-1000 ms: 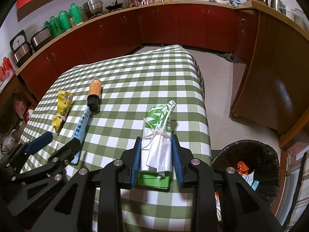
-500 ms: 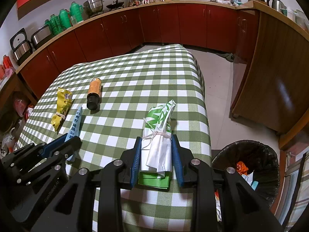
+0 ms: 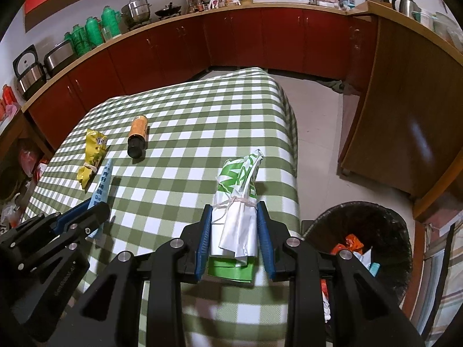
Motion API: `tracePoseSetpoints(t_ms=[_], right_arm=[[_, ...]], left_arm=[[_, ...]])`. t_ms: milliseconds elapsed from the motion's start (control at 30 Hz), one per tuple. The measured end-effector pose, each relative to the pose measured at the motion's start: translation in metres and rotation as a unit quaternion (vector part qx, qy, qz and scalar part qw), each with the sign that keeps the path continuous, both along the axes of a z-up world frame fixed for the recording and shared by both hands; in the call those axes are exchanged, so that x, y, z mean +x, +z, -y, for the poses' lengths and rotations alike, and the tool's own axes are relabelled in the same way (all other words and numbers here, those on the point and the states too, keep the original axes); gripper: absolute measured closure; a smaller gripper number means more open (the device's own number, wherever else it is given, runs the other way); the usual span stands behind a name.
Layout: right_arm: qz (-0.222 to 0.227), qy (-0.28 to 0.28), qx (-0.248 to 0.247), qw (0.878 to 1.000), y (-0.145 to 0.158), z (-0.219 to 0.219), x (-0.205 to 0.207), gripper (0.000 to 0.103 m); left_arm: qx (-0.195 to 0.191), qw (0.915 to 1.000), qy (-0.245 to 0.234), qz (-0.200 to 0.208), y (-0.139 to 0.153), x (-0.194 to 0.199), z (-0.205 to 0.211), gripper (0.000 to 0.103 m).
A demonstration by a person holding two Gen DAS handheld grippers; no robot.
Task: Collect trash
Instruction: 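Grasp green-and-white bag with right tool while left tool grasps light blue tube, then carry the green bag and blue tube with both tools over the bin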
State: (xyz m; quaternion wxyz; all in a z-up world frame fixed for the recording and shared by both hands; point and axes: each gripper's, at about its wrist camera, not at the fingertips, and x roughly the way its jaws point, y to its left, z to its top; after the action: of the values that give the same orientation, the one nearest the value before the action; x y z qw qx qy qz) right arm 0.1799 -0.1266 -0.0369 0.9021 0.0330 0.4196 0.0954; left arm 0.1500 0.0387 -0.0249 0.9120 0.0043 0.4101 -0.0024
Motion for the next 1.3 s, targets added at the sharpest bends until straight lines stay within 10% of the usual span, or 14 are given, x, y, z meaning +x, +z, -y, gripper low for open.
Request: tracePoseSetpoints(t_ms=[1300], right_arm=[[0.035,-0.151,-0.017,0.988,0.015,0.167,-0.069,0.072]], left_arm=[[0.002,0.9883,-0.147,0.04,0.012,-0.034,0.176,0.089]])
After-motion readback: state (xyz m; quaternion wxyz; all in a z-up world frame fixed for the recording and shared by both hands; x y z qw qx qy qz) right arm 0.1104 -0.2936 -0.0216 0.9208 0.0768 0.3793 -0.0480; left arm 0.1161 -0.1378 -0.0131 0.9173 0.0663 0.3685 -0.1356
